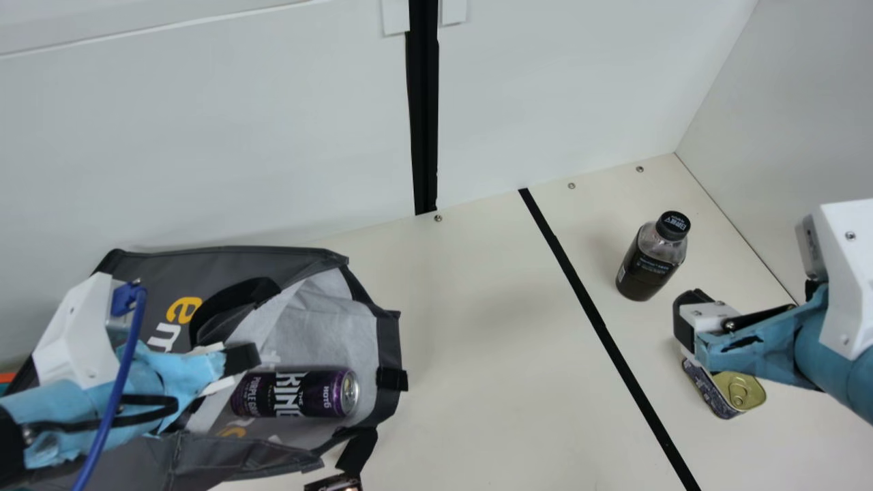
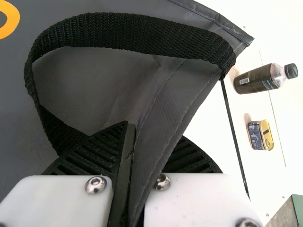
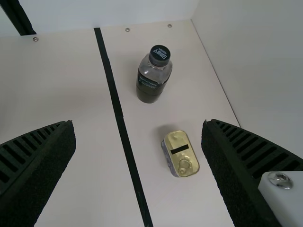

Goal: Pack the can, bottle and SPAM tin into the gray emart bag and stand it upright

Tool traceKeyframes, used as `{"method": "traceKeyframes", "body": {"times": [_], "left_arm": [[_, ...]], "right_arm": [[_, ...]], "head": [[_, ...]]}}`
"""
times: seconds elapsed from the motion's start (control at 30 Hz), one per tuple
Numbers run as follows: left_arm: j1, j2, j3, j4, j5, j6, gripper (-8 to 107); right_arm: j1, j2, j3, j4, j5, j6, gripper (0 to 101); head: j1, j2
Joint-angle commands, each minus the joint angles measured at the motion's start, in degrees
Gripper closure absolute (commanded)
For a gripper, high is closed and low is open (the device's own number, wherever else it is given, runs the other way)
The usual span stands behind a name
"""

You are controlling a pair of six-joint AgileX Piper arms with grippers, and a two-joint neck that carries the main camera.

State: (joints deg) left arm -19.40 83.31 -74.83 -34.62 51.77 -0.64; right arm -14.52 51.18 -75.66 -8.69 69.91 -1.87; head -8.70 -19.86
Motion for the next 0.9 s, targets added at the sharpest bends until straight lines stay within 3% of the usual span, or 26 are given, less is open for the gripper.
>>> {"method": "traceKeyframes", "body": {"times": [0.0, 0.87], "left_arm": [[0.0, 0.0, 0.0, 0.0, 0.0, 0.0, 107], [0.0, 0.0, 0.0, 0.0, 0.0, 0.0, 107]], "right_arm": [[0.13, -0.03, 0.03, -0.21, -0.01, 0.27, 6], [4.49, 6.38, -3.15, -3.41, -0.01, 2.63, 6]], "head": [[-1.3, -0.14], [-1.3, -0.14]]}}
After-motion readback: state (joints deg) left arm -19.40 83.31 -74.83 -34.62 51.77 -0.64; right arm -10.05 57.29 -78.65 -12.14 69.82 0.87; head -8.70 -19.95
